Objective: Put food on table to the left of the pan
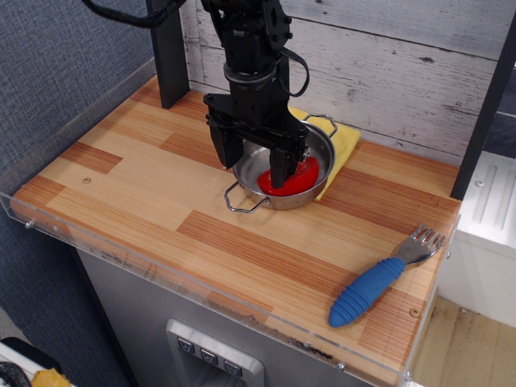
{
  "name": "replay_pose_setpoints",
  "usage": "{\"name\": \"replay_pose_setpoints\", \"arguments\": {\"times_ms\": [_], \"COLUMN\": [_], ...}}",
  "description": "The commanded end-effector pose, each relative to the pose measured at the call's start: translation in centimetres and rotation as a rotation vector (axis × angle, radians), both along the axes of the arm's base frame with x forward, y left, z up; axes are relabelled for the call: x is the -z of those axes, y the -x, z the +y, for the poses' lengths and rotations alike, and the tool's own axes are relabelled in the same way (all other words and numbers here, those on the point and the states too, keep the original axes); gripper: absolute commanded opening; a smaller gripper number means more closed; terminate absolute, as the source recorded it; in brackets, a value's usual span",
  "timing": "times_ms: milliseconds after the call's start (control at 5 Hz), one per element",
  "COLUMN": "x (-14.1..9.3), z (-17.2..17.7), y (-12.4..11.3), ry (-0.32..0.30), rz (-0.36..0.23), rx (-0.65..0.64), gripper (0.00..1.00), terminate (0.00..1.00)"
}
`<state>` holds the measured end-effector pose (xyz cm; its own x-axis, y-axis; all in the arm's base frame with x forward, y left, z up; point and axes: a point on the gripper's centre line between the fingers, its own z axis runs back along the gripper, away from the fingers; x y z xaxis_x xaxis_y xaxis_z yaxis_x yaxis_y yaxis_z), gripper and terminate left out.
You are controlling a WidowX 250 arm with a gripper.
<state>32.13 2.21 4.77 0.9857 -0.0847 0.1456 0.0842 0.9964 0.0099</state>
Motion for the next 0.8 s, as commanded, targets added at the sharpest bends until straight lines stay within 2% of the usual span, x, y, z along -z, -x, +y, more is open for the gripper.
{"name": "replay_pose_setpoints", "arguments": {"times_ms": [0, 200, 400, 600], "x": [-1.1, -1.0, 0.1, 1.1], "z": [-0.7, -1.4, -2.2, -2.3], "y": [-1.7, -3.3, -5.0, -5.1], "ry": [0.015, 0.043, 0.046, 0.032], "rz": [-0.076, -0.114, -0.119, -0.092], "rx": [-0.004, -0.020, -0.017, -0.016], "gripper": [1.00, 1.00, 1.00, 1.00], "terminate": [0.00, 0.00, 0.00, 0.00]}}
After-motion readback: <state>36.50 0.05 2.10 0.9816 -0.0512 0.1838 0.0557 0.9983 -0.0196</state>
